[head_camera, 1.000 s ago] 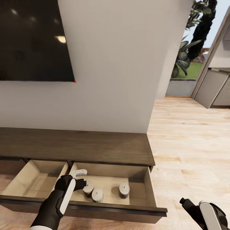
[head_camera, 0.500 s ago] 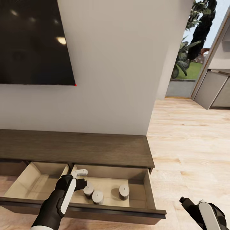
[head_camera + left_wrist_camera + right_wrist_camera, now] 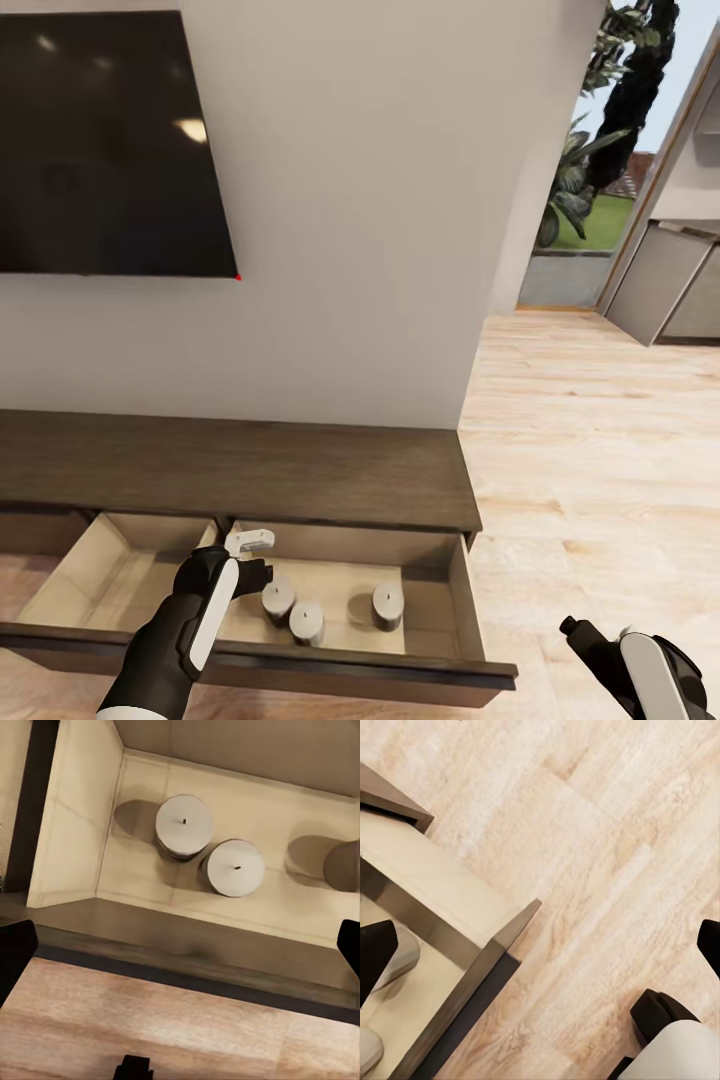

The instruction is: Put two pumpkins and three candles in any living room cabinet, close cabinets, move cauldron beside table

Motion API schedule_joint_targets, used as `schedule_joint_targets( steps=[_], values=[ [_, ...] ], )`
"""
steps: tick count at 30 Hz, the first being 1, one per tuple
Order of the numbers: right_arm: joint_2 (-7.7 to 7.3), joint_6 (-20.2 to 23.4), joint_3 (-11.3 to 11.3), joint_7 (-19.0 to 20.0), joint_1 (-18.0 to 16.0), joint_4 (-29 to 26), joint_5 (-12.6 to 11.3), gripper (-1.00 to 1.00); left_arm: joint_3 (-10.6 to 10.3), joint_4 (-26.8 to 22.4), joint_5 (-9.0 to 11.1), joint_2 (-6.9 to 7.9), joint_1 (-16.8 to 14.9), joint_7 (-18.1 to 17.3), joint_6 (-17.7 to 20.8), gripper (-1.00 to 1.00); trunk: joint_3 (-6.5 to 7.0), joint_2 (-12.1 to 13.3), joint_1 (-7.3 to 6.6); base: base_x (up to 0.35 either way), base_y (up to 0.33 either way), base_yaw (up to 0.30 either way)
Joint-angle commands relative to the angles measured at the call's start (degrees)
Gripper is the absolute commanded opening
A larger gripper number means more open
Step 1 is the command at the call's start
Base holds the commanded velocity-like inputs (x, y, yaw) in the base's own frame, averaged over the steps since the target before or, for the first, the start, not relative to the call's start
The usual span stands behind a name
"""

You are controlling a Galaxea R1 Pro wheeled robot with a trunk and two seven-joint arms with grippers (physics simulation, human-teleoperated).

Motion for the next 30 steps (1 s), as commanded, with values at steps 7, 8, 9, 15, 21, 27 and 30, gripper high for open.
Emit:
schedule_joint_targets(
  steps=[7, 8, 9, 15, 21, 27, 30],
  values=[
    [0.07, 0.00, 0.02, 0.01, 0.00, 0.03, -0.02, 1.00, 0.00, -0.04, 0.03, -0.02, 0.00, 0.00, 0.53, 1.00, 1.26, 2.82, -1.54, 0.000, 0.000, 0.000],
    [0.06, 0.00, 0.03, 0.01, 0.00, 0.04, -0.03, 1.00, 0.00, -0.04, 0.04, -0.01, 0.00, 0.00, 0.65, 1.00, 1.44, 3.22, -1.76, 0.000, 0.000, 0.000],
    [0.09, 0.00, 0.04, -0.01, 0.00, 0.05, -0.04, 1.00, 0.00, -0.04, 0.05, -0.01, 0.00, 0.00, 0.76, 1.00, 1.62, 3.62, -1.98, -0.005, 0.000, 0.000],
    [0.12, 0.00, 0.04, 0.00, 0.00, 0.00, -0.03, 1.00, 0.00, -0.04, 0.05, -0.08, 0.00, 0.00, 0.87, 1.00, 2.70, 6.03, -3.30, -0.190, 0.000, 0.000],
    [0.15, -0.02, 0.04, 0.01, 0.00, 0.06, -0.04, 1.00, 0.00, -0.04, 0.03, -0.09, 0.00, 0.00, 0.88, 1.00, 3.78, 8.44, -4.62, -0.319, 0.000, 0.000],
    [0.17, -0.07, 0.04, 0.01, 0.00, 0.28, 0.00, 1.00, 0.00, -0.04, 0.05, -0.09, 0.00, 0.00, 0.88, 1.00, 4.67, 10.44, -5.72, -0.325, 0.000, 0.000],
    [0.20, -0.08, 0.04, 0.00, 0.00, 0.39, -0.01, 1.00, 0.03, -0.04, 0.04, -0.09, 0.00, 0.00, 0.88, 1.00, 4.67, 10.44, -5.72, -0.325, 0.000, 0.000]
  ],
)
